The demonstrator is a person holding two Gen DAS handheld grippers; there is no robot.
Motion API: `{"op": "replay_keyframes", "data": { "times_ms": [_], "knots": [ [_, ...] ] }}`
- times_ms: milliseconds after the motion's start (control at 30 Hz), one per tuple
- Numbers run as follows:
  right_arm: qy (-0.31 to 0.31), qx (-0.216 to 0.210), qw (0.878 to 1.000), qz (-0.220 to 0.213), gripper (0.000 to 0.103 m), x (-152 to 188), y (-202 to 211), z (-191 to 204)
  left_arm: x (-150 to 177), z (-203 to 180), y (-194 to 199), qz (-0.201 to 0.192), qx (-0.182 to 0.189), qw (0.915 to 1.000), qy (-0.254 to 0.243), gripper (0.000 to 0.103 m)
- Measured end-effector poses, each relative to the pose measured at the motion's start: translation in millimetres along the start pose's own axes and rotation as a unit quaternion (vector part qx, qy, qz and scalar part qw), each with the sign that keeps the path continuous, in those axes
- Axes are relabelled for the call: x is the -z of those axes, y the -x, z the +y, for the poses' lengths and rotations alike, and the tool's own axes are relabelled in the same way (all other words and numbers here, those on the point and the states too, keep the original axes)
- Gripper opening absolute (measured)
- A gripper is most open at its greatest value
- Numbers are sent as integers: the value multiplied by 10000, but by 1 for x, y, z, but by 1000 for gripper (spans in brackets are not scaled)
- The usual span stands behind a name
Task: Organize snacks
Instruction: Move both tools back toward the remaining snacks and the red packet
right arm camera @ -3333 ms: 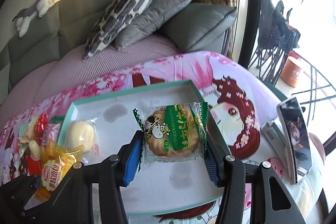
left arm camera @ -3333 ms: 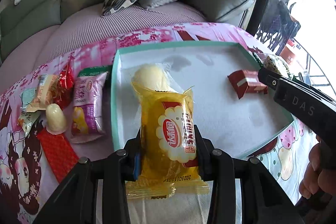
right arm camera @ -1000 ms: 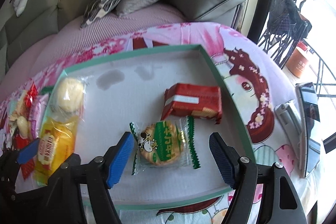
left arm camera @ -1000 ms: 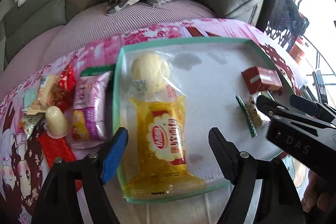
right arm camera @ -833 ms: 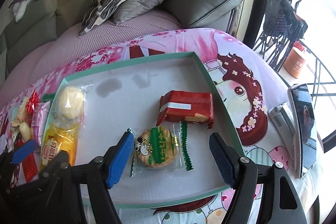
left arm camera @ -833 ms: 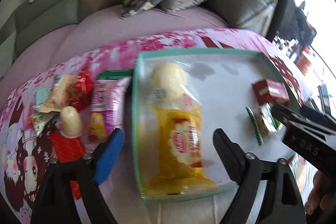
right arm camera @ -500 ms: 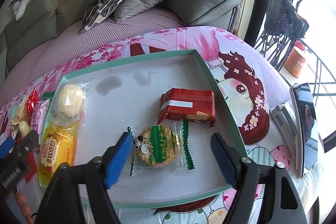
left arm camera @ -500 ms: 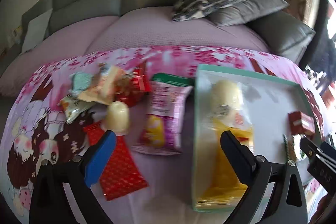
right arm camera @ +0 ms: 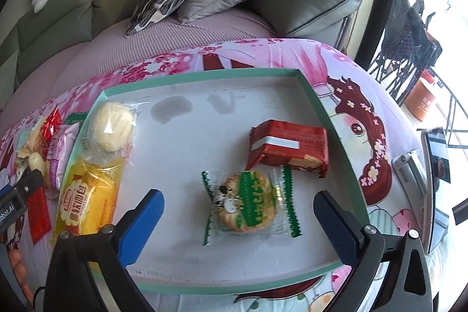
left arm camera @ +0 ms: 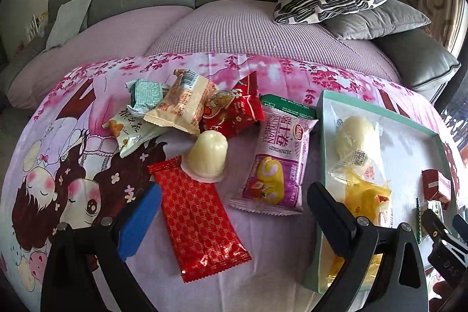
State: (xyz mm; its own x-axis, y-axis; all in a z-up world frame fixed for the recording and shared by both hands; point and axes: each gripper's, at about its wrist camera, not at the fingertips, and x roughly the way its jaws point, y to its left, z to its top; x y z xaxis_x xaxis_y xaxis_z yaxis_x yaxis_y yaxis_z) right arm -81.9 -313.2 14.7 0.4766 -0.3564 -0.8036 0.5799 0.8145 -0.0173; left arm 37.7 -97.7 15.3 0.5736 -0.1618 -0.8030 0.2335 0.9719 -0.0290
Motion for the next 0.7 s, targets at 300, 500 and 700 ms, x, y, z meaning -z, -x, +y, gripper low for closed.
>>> {"op": "replay_keyframes", "data": {
  "times_ms": [300,500,700],
  "knots": [
    [393,-317,9987,-100,103,3,3,43,-4,48,2,38,-162,9990,415,100],
    [677,-467,9965,-172,103,7,6,81,-2,90,0,112,-421,9954,851,100],
    [710,-484,9955,-405,103,6,17,96,0,118,7,25,-362,9922,1195,100]
  ]
}}
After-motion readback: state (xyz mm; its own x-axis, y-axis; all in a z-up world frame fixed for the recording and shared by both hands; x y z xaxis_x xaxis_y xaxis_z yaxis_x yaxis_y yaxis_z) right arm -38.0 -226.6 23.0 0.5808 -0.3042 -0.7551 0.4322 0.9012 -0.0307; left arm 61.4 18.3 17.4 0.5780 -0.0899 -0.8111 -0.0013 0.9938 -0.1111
